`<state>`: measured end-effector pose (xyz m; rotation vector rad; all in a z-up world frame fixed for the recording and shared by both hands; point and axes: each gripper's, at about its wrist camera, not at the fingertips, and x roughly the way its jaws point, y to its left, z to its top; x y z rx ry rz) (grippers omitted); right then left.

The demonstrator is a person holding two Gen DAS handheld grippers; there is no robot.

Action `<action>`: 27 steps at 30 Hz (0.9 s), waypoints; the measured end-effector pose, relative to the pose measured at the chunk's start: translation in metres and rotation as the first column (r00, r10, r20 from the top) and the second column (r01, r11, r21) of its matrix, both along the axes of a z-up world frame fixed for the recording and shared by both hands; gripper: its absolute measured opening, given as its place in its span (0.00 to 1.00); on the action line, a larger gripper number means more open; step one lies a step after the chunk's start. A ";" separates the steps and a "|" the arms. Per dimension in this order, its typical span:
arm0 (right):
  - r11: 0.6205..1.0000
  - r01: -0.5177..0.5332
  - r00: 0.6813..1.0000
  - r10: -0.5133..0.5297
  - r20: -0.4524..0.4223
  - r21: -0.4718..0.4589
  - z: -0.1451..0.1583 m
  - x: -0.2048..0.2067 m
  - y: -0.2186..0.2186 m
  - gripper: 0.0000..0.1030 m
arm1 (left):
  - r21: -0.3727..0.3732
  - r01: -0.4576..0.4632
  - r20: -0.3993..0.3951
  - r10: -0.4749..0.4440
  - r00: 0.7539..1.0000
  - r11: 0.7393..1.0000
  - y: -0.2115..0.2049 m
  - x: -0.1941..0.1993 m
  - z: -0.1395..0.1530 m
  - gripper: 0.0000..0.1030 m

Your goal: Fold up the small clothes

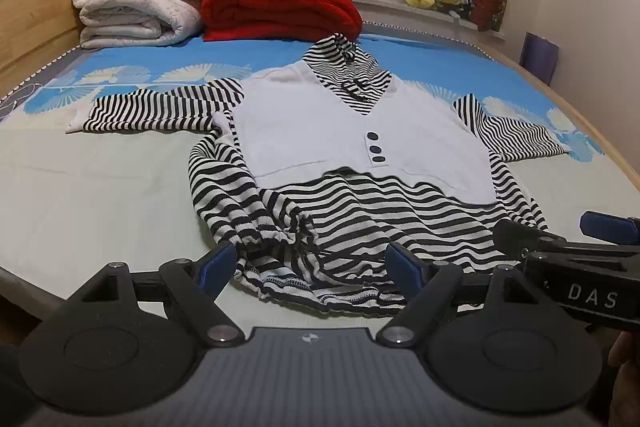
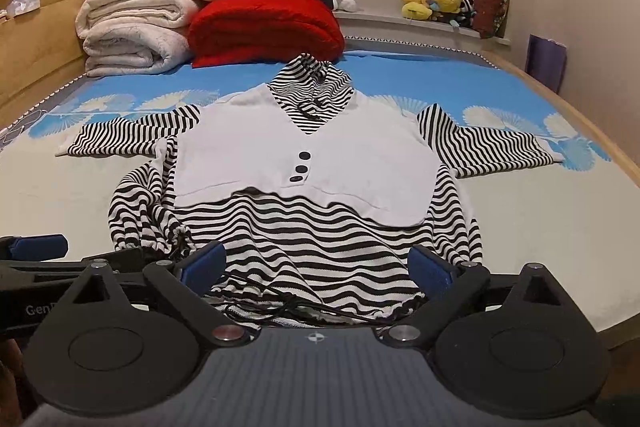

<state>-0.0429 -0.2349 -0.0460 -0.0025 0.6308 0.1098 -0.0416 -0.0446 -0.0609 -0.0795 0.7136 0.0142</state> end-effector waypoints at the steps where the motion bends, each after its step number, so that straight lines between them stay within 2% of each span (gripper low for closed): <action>1: 1.000 0.000 1.000 0.000 0.000 0.000 0.000 0.000 0.000 0.94 | 0.001 0.000 -0.001 0.000 1.000 1.000 0.000 0.000 -0.001 0.83; 27: 1.000 0.011 1.000 -0.011 -0.001 0.001 -0.002 0.001 0.000 0.94 | 0.007 -0.004 -0.010 0.004 1.000 1.000 -0.004 0.000 -0.012 0.83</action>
